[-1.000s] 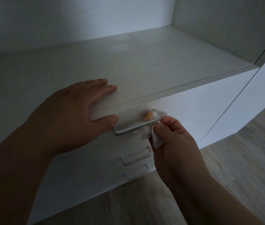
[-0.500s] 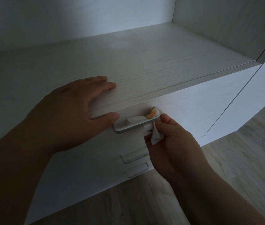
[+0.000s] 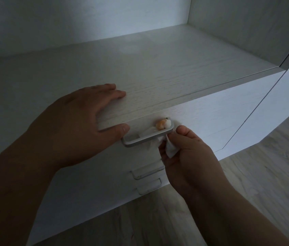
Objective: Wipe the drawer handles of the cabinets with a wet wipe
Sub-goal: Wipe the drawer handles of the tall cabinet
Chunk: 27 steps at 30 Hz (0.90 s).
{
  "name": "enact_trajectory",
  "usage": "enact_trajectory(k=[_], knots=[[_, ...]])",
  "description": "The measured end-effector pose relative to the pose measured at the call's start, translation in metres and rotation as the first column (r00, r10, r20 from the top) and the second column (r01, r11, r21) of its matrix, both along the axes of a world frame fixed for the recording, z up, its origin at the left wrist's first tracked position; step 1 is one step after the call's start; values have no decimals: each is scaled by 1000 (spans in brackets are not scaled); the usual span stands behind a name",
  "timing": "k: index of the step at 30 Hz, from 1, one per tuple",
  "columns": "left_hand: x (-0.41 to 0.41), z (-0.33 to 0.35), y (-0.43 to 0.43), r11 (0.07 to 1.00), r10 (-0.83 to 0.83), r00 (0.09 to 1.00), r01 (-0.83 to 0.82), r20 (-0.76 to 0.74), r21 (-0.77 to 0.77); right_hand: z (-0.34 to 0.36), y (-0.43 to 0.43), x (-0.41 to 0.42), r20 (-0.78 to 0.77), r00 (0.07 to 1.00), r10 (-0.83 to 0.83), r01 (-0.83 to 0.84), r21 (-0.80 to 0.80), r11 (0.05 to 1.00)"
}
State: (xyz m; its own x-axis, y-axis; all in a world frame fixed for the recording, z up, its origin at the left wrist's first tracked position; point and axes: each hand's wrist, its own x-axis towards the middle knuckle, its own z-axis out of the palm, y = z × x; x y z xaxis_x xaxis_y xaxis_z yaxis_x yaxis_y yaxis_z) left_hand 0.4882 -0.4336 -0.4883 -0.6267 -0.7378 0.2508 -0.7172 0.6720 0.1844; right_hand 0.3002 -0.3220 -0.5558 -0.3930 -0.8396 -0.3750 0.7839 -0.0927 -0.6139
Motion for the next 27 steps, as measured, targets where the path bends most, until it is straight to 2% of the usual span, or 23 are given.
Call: enact_trajectory(k=[3, 6, 9, 11, 13, 15, 19, 22, 25, 27], knots=[[0, 0, 0, 1000, -1, 1000, 1, 7, 1, 1, -2, -4, 79, 997, -6, 2, 53, 999], [1, -1, 0, 1000, -2, 1000, 2, 30, 2, 2, 2, -3, 24, 1000, -8, 6, 88, 996], [2, -2, 0, 1000, -10, 999, 10, 32, 6, 2, 7, -2, -233, 972, -10, 32, 90, 995], [2, -2, -1, 1000, -12, 999, 11, 32, 13, 2, 9, 0, -441, 897, -11, 63, 102, 993], [2, -1, -2, 1000, -13, 999, 13, 32, 17, 1, 9, -1, -543, 839, -9, 83, 111, 990], [2, -1, -2, 1000, -15, 1000, 15, 26, 15, 0, 9, -1, -545, 838, -6, 68, 94, 993], [2, 0, -1, 1000, -2, 1000, 1, 18, 12, -2, 9, 1, -452, 892, 25, 1, 58, 998], [2, 0, -2, 1000, 2, 1000, -2, 25, 1, -6, 12, 2, -534, 845, 30, 24, 92, 995], [1, 0, -1, 1000, 7, 1000, -7, 25, 4, -6, 20, 6, -664, 744, 78, 19, 139, 990], [0, 0, -1, 1000, 8, 1000, -9, 19, 10, -6, 21, 7, -680, 730, 73, 19, 127, 992]])
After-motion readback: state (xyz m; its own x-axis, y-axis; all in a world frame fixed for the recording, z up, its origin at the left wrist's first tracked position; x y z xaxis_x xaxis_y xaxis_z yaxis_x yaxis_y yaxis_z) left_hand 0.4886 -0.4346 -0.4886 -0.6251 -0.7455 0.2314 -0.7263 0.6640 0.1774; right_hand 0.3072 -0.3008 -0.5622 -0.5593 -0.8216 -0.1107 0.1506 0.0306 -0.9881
